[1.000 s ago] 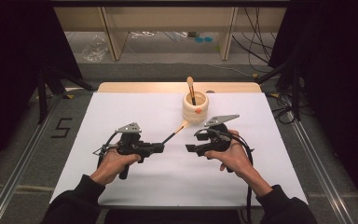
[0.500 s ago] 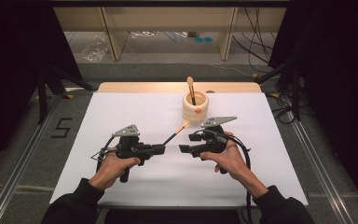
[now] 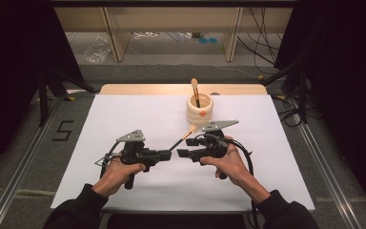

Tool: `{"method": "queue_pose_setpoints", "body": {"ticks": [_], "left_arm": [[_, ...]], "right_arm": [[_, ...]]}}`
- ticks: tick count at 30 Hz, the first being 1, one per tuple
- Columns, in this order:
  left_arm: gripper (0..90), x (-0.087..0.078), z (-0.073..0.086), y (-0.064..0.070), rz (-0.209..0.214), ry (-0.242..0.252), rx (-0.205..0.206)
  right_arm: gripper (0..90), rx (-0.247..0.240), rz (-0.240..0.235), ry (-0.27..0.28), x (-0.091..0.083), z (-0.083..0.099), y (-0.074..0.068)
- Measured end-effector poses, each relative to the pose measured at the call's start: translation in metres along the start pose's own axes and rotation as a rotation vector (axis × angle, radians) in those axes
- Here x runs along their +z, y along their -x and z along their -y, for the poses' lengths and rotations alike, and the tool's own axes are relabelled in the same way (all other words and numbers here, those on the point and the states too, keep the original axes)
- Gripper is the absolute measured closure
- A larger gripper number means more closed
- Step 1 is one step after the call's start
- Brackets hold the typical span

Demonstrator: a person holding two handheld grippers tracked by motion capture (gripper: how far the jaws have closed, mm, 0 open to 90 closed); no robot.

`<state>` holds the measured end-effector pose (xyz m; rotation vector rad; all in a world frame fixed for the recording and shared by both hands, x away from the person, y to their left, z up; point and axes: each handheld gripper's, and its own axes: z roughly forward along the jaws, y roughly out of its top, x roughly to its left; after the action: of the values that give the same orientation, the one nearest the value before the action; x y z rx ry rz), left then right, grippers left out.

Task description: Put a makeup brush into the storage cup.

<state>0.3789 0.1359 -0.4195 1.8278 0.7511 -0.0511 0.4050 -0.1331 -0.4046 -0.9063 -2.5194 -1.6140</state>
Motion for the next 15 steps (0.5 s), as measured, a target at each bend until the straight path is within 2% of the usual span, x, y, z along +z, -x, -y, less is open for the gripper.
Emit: {"method": "queue_pose_setpoints", "body": {"ticks": [3, 10, 11, 15], "left_arm": [[84.2, 0.0008, 0.0005, 0.0007, 0.003, -0.001, 0.002], [84.2, 0.0049, 0.0027, 0.0029, 0.013, -0.013, -0.002], [84.2, 0.0052, 0.0025, 0.0034, 0.014, -0.013, -0.002], [84.2, 0.0061, 0.0028, 0.0038, 0.018, -0.007, 0.002]], "right_arm": [[40.8, 0.012, -0.026, 0.006, 0.0011, 0.0001, -0.0001], [43.0, 0.013, -0.036, 0.002, 0.0035, 0.0005, -0.0003], [43.1, 0.023, -0.051, -0.002, 0.0039, 0.0004, -0.0006], [46.5, 0.029, -0.060, 0.004, 0.0040, 0.0004, 0.0006]]}}
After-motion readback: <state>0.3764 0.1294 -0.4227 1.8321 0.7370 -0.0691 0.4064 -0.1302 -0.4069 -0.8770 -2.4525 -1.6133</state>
